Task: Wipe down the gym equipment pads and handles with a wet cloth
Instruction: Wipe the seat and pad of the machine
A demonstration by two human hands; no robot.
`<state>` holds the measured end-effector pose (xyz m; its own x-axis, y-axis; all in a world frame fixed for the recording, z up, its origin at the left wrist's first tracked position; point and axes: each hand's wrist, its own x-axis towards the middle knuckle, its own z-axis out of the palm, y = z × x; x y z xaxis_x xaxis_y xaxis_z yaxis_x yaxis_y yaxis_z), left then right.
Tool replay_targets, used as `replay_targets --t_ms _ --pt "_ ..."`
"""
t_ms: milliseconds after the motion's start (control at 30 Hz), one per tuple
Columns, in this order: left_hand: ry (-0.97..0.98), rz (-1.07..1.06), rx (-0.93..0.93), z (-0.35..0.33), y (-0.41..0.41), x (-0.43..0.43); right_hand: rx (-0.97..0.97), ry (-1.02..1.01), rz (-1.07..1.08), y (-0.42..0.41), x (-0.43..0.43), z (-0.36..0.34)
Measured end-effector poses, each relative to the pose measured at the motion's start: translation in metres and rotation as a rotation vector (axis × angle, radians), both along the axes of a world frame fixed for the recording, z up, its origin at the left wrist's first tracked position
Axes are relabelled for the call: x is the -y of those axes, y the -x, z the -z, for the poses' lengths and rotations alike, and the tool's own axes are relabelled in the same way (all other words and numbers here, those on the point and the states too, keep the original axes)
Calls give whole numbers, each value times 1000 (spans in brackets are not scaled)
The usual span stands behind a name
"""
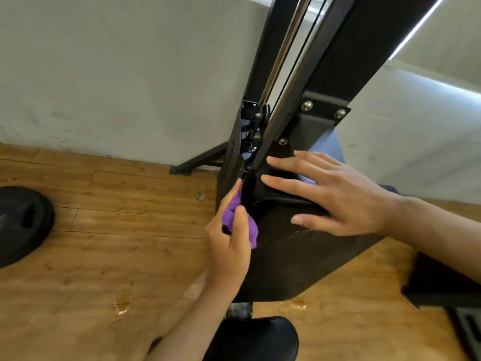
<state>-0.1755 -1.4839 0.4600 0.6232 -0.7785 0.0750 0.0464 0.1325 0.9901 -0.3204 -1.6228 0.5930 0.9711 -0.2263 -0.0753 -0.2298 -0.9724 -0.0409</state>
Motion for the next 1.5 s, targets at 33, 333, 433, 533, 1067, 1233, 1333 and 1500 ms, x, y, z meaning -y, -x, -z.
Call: replay_targets --t_ms 33,333,433,533,1067,1233,1333,1500 --pt "-23 6 -37 -6 -1 1 -1 -13 -6 0 1 -1" --pt "-6 16 85 0 0 -5 71 48 -23 -4 0 3" --pt "-170 -37 -139 24 9 -25 86 20 -15 -3 0 2" --pt "-161 -24 -118 2 2 -5 94 -6 0 -6 1 1" --pt "-98 -24 -22 -5 12 -19 93 10 80 -7 -3 1" --pt "-74 24 -86 -53 -8 7 102 18 98 -7 -3 -1" --pt "82 48 43 -82 -15 22 107 36 101 -8 -3 1" --pt "93 45 263 -72 -10 32 117 27 107 -5 -3 2"
